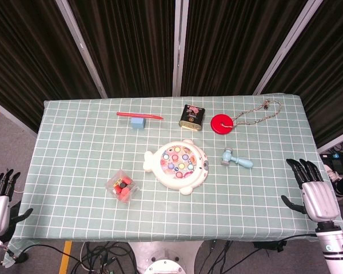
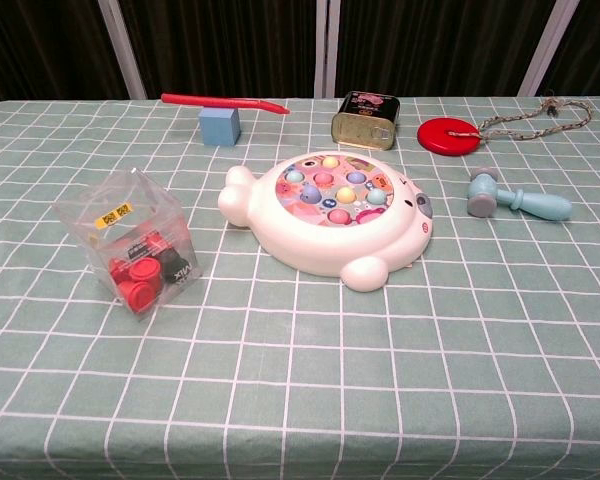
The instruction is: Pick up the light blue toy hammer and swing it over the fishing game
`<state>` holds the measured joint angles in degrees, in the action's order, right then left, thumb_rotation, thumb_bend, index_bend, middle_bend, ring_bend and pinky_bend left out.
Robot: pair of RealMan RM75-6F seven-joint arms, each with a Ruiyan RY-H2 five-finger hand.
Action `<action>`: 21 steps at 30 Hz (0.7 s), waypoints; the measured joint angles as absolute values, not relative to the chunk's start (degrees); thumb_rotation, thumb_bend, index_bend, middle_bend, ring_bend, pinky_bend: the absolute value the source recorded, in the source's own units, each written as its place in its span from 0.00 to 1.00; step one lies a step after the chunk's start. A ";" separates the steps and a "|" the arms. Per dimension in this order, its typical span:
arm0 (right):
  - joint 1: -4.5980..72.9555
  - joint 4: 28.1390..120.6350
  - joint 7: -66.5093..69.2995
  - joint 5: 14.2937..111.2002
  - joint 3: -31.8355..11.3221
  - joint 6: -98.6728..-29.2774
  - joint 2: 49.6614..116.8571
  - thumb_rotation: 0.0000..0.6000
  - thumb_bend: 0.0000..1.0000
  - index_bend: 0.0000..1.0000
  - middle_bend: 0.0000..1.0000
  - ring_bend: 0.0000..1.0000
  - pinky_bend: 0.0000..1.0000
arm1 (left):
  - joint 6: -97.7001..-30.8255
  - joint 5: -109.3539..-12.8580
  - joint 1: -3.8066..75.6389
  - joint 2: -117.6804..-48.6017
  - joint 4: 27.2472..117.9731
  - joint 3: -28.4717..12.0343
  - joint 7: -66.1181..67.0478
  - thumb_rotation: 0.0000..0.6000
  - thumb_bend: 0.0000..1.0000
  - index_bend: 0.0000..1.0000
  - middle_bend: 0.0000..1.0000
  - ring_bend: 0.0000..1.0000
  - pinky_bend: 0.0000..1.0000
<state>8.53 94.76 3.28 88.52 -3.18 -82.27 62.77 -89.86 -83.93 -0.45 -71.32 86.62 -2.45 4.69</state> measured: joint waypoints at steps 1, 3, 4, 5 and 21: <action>8.52 94.77 3.27 88.46 -3.17 -82.22 62.77 1.00 0.12 0.00 0.11 0.00 0.04 | -89.81 -83.91 -0.44 -71.31 86.61 -2.45 4.69 1.00 0.03 0.10 0.03 0.01 0.00; 8.46 94.76 3.25 88.45 -3.10 -82.21 62.80 1.00 0.12 0.00 0.11 0.00 0.04 | -89.77 -83.96 -0.43 -71.33 86.58 -2.43 4.69 1.00 0.04 0.10 0.03 0.01 0.00; 8.42 94.74 3.26 88.46 -3.04 -82.21 62.81 1.00 0.12 0.00 0.11 0.00 0.04 | -89.75 -84.00 -0.42 -71.33 86.57 -2.43 4.68 1.00 0.04 0.10 0.03 0.01 0.00; 8.39 94.72 3.29 88.48 -3.02 -82.21 62.82 1.00 0.12 0.00 0.11 0.00 0.04 | -89.77 -84.04 -0.42 -71.31 86.59 -2.42 4.68 1.00 0.04 0.10 0.03 0.01 0.00; 15.63 94.58 5.24 87.79 -5.22 -72.07 62.38 1.00 0.18 0.00 0.16 0.00 0.09 | -90.16 -84.33 -0.87 -71.36 86.38 -2.21 4.26 1.00 0.04 0.10 0.03 0.01 0.00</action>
